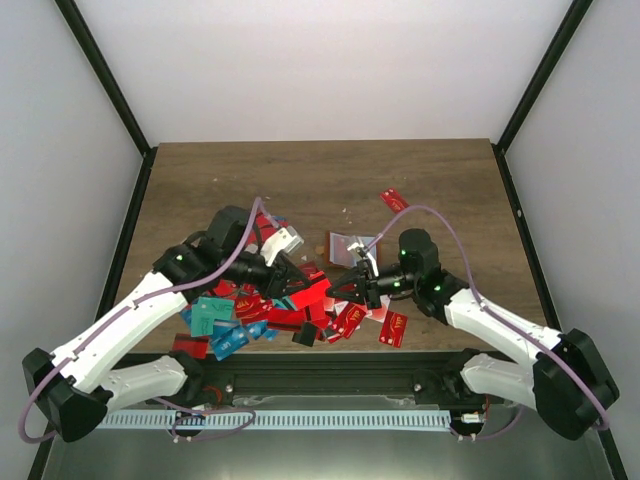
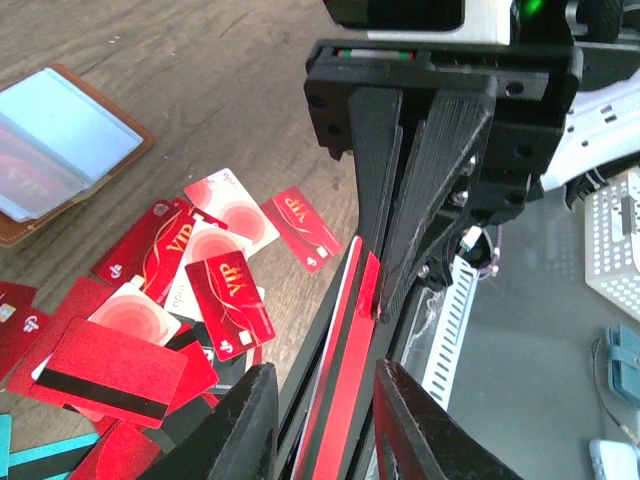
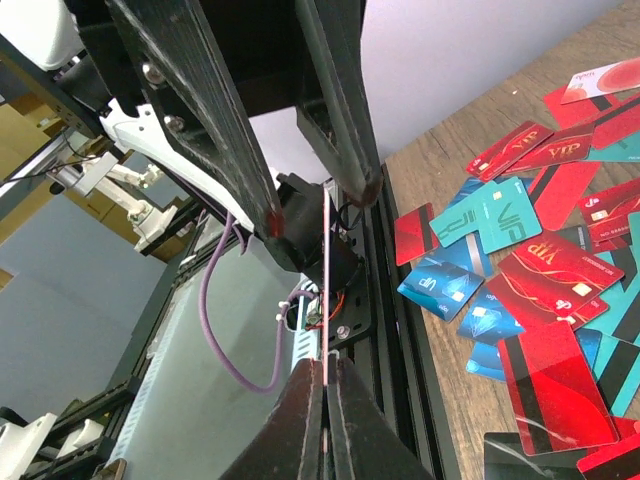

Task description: Put the credit cards into the card holder

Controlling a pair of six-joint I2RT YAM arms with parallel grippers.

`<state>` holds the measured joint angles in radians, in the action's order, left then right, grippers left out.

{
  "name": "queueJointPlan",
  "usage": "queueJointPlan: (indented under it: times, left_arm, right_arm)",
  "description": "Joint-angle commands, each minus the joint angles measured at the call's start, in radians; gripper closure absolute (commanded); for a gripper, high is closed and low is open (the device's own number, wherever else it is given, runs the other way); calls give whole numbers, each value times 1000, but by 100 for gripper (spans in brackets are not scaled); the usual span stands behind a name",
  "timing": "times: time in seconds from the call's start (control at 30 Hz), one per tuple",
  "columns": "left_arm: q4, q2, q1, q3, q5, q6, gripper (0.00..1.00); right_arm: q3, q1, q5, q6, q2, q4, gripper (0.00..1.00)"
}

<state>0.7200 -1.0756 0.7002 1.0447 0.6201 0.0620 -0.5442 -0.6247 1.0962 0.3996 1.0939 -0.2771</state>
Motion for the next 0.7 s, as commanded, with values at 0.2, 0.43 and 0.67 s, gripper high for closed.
queueJointPlan:
  times: [0.2, 0.43, 0.67]
  left_arm:
    - [-34, 4, 0, -50, 98, 18, 84]
    - [-101, -10, 0, -73, 80, 52, 96]
    - [-283, -125, -1, -42, -104, 240, 96]
  right_arm:
    - [-17, -7, 5, -29, -25, -8, 99]
    - [-41, -8, -80, -34, -25, 69, 95]
    - [-66, 172, -467, 133, -9, 213, 51]
